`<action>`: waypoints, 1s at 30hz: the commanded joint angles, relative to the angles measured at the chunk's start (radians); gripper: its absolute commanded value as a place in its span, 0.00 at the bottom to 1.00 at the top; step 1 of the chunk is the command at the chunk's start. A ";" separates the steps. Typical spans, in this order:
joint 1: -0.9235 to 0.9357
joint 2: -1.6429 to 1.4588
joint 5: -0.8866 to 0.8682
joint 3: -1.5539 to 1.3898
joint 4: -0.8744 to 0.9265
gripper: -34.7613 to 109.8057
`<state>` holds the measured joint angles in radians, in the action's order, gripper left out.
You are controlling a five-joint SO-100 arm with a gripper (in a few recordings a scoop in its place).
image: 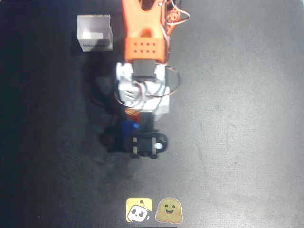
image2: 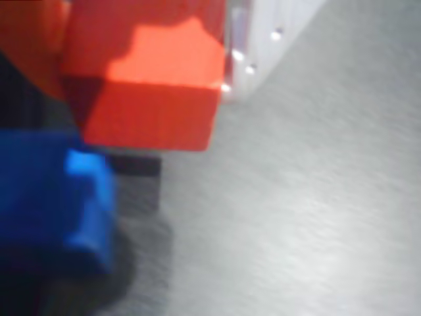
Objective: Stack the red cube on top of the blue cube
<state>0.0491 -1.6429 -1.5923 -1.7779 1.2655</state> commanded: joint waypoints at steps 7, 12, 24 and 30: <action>0.067 -0.060 0.011 0.037 0.023 0.24; 0.095 -0.052 0.011 0.015 0.025 0.24; 0.098 -0.087 0.008 -0.040 -0.032 0.24; 0.094 0.028 0.009 0.061 -0.049 0.24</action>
<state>0.1473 -1.6291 -1.5815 -1.7856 1.2287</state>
